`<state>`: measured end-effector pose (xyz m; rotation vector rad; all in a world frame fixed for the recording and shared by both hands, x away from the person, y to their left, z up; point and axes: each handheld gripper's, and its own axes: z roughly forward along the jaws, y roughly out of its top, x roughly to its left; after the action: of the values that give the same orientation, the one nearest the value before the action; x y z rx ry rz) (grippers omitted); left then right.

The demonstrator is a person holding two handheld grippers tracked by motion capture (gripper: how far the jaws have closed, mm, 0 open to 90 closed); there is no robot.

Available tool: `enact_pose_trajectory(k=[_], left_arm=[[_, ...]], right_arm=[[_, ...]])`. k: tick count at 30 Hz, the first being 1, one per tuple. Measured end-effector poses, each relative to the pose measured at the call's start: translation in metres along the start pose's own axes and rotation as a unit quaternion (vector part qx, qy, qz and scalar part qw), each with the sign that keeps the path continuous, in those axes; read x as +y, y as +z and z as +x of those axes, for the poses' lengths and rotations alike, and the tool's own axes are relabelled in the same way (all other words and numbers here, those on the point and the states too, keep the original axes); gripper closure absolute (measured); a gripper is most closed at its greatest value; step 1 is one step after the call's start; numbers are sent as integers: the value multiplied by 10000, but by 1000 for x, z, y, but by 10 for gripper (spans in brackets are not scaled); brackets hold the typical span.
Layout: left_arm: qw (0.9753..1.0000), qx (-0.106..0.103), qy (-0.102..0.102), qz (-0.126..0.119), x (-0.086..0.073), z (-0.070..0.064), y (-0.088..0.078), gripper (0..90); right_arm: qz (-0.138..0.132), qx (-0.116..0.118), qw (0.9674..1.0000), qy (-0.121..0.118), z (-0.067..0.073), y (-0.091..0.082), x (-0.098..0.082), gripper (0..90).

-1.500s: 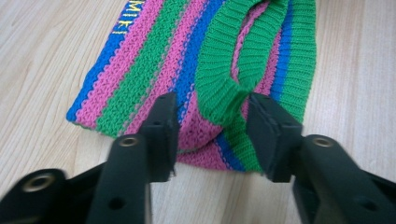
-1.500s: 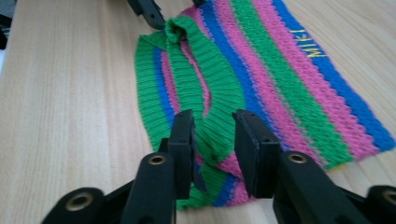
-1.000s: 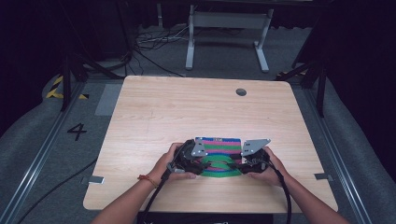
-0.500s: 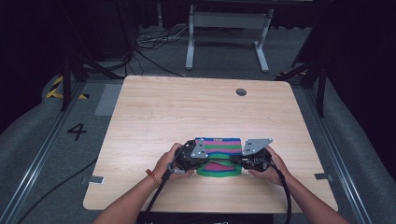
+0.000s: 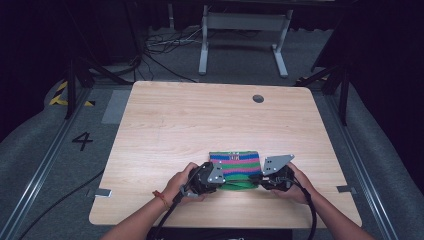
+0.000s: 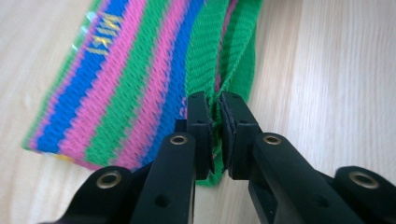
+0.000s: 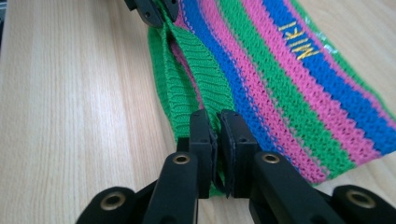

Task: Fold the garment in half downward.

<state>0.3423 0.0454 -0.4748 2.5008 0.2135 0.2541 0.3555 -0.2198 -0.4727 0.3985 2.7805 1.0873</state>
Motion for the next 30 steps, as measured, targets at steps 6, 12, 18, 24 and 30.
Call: enact_pose_trajectory(k=[6,12,18,24,30], left_arm=[[9999,-47,-114,-105,-9,0,4,814],[9992,29,-232,-315,-18,11,6,815],[9981,139,-345,-490,-21,25,11,815],[9982,76,-376,-453,-19,26,9,752],[9974,168,-458,-525,-18,24,-5,669]], right_arm=[[86,93,9999,46,0,5,-7,818],[-18,48,9999,152,-2,9,-11,817],[-114,-153,9994,273,-14,15,-9,818],[-122,-245,9993,258,-15,16,-6,787],[-210,-291,9992,171,-9,6,-3,742]])
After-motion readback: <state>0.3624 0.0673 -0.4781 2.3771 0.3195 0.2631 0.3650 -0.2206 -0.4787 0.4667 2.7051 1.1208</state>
